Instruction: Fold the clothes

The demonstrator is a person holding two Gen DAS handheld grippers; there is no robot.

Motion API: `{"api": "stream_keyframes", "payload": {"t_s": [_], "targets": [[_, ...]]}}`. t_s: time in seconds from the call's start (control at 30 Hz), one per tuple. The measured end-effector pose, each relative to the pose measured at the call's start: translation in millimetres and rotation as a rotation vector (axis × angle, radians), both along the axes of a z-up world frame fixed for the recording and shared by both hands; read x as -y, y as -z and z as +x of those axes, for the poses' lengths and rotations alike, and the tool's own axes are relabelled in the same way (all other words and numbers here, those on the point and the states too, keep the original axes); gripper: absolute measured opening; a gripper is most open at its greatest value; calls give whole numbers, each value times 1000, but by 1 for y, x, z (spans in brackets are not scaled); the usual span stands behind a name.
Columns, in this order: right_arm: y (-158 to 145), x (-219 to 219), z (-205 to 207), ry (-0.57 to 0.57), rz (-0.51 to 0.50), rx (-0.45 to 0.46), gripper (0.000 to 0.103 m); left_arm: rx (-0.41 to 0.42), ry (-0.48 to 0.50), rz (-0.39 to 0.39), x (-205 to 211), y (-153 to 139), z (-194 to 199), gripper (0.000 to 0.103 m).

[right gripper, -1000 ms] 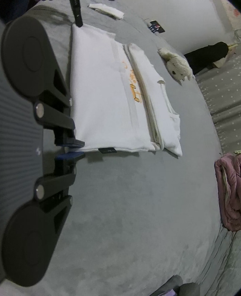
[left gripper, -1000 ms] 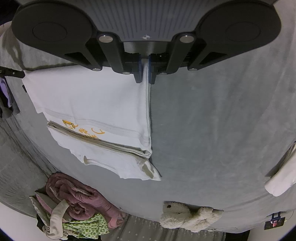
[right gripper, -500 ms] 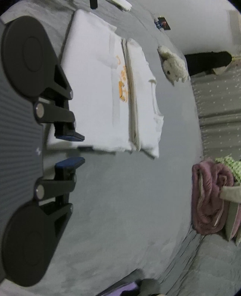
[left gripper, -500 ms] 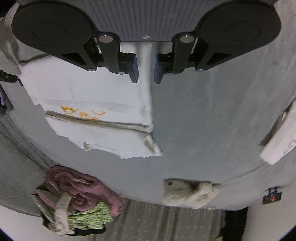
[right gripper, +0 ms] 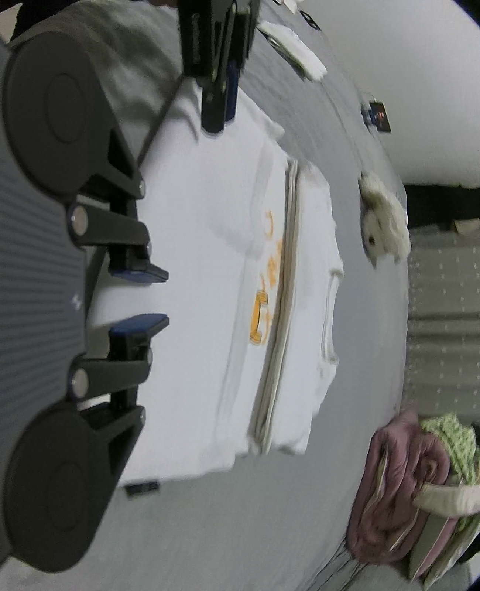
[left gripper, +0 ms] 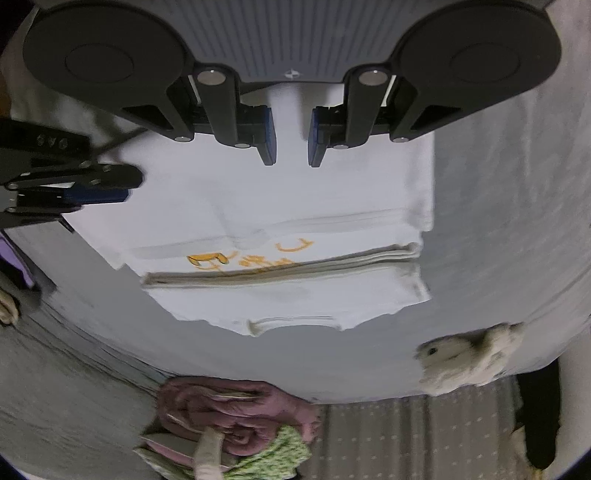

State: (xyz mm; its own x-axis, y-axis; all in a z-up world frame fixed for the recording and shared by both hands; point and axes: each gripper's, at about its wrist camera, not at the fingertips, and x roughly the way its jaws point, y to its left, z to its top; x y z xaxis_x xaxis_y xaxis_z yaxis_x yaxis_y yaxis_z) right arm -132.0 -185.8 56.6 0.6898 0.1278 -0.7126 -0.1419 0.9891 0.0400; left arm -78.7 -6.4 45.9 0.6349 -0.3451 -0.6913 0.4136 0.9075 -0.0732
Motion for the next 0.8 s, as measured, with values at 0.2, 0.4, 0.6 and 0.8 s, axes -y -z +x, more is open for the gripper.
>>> {"api": "stream_keyframes", "payload": {"t_s": [0.2, 0.4, 0.6, 0.8], "targets": [[9, -17, -3, -45, -29, -36, 21, -13, 18, 39, 4, 15, 0, 19], [11, -6, -11, -37, -1, -89, 20, -28, -8, 15, -7, 15, 3, 19], [7, 13, -12, 9, 17, -85, 15, -42, -70, 1, -25, 14, 10, 19], [5, 57, -14, 140, 1, -101, 10, -59, -133, -26, -49, 14, 14, 19]]}}
